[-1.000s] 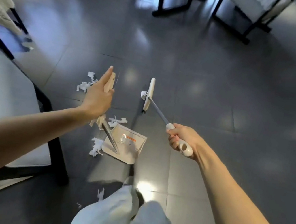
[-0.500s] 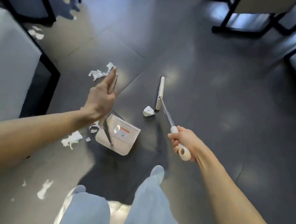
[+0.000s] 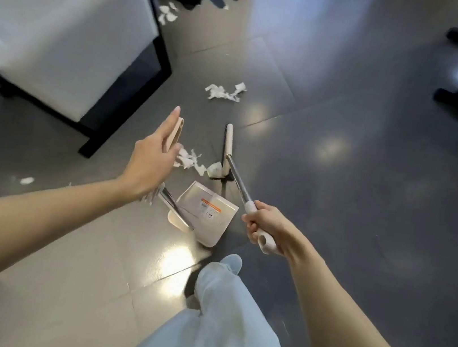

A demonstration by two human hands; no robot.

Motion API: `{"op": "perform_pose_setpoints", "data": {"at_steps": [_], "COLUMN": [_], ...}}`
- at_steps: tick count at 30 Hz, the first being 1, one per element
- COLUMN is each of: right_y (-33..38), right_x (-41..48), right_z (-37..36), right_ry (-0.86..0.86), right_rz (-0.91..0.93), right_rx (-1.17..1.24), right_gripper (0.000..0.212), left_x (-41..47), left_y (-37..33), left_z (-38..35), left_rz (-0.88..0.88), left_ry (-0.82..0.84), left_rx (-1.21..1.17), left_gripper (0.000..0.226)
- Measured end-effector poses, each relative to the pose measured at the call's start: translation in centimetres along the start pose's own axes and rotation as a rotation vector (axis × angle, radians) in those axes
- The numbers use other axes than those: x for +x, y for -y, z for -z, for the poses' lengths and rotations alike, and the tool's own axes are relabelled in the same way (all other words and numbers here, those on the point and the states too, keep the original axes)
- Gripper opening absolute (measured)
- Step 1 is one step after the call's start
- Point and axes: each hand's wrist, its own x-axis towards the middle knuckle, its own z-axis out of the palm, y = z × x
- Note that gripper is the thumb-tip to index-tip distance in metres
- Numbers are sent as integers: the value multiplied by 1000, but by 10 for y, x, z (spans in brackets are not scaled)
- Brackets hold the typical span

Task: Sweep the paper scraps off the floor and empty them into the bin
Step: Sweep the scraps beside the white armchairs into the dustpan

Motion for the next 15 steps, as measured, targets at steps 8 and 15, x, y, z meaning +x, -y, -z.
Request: {"op": "perform_pose_setpoints", "data": {"at_steps": [8,15], "right_y": [-8,47], "right_x": [-10,16], "right_z": [-32,-52], "right_ry": [14,0], "right_rz": [96,147], "right_rx": [-238,-567], "right_gripper": [24,45], "left_x": [-80,-65], "left_y": [65,90], "left_z": [36,47], "left_rz": [166,289], "left_ry": [-250,-351], "left_rx": [-95,-129], "left_gripper": [65,66]}}
